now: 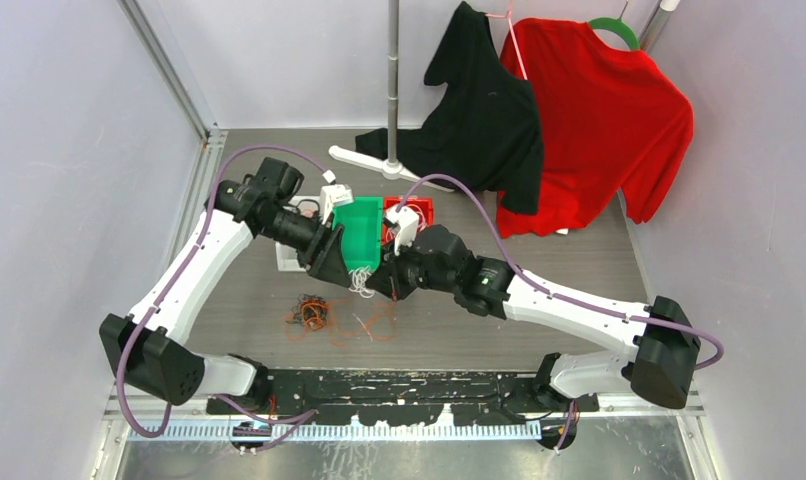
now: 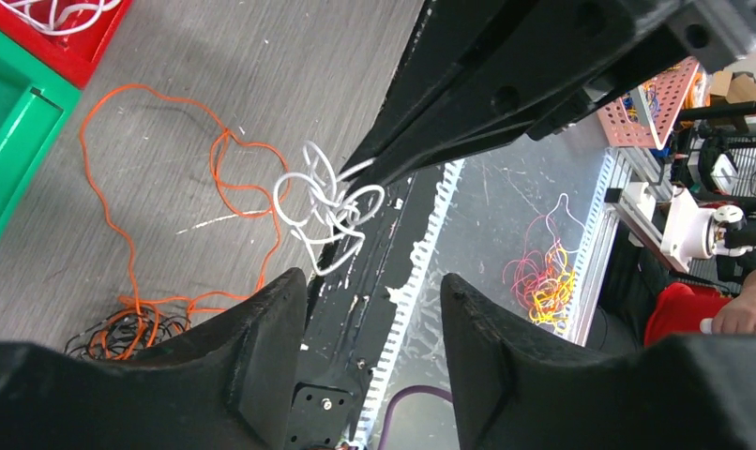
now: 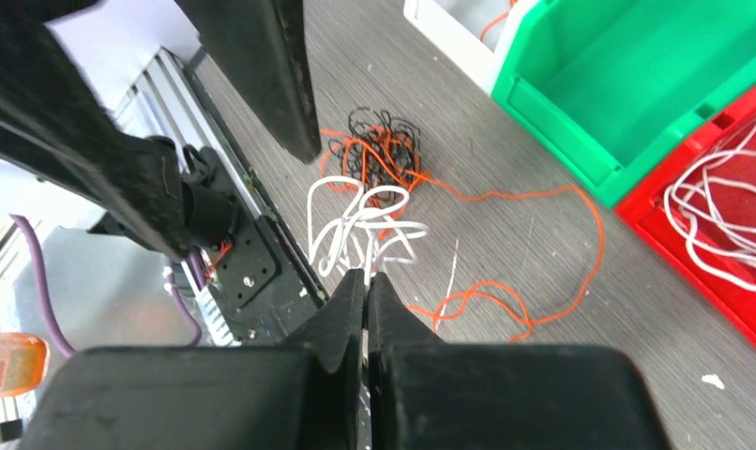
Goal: Untangle the cables
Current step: Pick up the cable from the cable.
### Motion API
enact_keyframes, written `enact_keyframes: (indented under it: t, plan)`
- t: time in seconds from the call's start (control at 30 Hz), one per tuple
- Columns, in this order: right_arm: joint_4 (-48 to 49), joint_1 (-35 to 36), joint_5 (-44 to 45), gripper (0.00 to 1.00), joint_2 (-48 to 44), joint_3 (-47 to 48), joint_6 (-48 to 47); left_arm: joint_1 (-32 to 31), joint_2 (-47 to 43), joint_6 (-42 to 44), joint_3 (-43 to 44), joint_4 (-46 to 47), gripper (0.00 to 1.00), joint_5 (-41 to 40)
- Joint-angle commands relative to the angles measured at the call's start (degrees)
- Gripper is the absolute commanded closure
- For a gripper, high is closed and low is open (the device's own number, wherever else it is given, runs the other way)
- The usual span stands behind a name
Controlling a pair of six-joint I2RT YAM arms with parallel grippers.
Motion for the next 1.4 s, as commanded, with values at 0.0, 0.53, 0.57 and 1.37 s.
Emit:
enact_keyframes:
  t: [0.0,0.53,0.57,1.37]
  plan:
    - [7.85,-0.61,-0.81,0.96,-1.42,0.24,1.62,0.05,-1.18,-2.17,-0.60,4.64,0.48,2.29]
    - [8.84,-1.42,-2.12,0.96,-3.01,-1.86,3.87,0.05,-0.78,-4.85,-2.62,10.74,0.62,-6.48]
    - [8.84,-1.47,-2.11,0.96,-3.27,-2.00,3.90,0.05,-0.78,-4.62,-2.74,10.70,0.61,-6.65]
    - [9.81,-1.83,-2.45,0.96,-3.39,-2.97,5.55,0.05,-0.28,-5.74,-4.38,13.42,0.90,-9.20]
